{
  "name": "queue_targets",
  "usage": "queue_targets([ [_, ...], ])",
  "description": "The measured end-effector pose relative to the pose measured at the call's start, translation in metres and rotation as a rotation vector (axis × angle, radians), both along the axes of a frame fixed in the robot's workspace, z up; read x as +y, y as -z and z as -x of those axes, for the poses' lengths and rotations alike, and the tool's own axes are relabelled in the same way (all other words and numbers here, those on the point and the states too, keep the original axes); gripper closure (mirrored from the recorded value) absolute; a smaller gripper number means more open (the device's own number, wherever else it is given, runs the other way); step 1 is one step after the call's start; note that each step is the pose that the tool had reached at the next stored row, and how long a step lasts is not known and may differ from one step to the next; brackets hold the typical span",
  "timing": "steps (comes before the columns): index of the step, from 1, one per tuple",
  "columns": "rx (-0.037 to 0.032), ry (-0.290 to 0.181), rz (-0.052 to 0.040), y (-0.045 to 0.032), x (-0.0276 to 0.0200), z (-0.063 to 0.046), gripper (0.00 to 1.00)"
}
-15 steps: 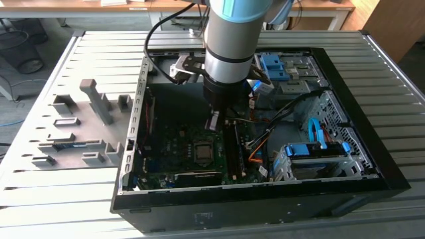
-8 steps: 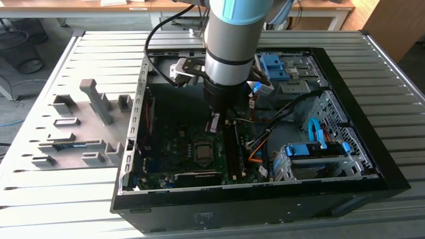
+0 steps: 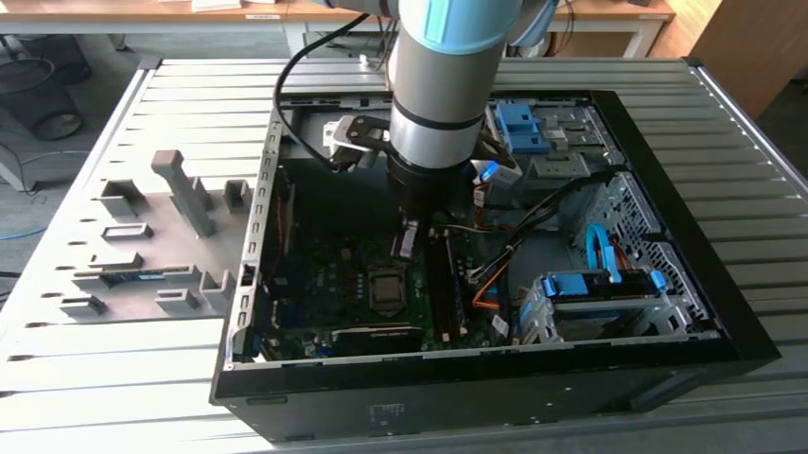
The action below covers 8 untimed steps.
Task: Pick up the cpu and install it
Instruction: 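Install the first cpu locking lever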
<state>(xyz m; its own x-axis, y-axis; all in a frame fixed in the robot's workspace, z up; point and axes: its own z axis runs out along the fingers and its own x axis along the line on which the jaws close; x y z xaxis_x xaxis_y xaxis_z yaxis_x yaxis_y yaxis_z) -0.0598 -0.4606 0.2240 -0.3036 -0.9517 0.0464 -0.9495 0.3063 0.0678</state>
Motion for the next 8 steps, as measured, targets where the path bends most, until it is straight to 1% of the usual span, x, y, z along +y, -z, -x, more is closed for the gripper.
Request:
queue_targets([
  [5,-0.0001,-0.002,0.0008,0.0038,-0.004,0.0,0.9],
  [8,-0.0001,-0.004,0.0031,0.0052,-0.0064,0.0,0.9],
])
